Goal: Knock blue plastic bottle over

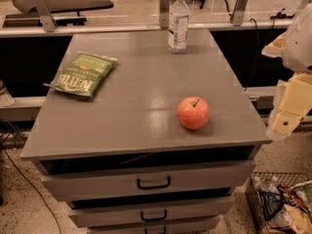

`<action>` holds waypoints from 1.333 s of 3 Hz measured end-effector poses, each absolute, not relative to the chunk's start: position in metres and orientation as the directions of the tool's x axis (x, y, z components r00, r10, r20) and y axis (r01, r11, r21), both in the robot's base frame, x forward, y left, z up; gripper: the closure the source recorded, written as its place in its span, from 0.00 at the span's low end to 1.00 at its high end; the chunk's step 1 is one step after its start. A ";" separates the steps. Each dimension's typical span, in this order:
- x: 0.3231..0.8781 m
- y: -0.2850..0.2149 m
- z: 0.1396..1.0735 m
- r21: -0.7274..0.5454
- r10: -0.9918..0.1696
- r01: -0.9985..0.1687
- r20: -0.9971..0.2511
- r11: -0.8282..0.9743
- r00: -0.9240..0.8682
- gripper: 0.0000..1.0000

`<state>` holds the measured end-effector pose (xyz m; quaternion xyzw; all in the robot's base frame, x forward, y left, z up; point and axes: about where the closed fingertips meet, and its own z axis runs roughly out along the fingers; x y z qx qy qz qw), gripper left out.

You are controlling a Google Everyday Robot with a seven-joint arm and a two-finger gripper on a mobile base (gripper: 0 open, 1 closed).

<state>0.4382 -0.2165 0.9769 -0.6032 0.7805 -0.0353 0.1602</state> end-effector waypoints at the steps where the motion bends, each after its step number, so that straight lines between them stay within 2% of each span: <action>1: 0.438 -0.216 0.977 -0.249 -0.953 -0.930 -0.208 0.270 -0.221 0.00; 2: 0.466 -0.217 0.964 -0.263 -0.954 -0.931 -0.229 0.252 -0.193 0.00; 4: 0.615 -0.204 0.928 -0.265 -0.889 -0.923 -0.435 0.278 -0.143 0.00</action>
Offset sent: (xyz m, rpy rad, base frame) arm 0.0875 -0.0034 -0.0455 0.0569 -0.0501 0.0758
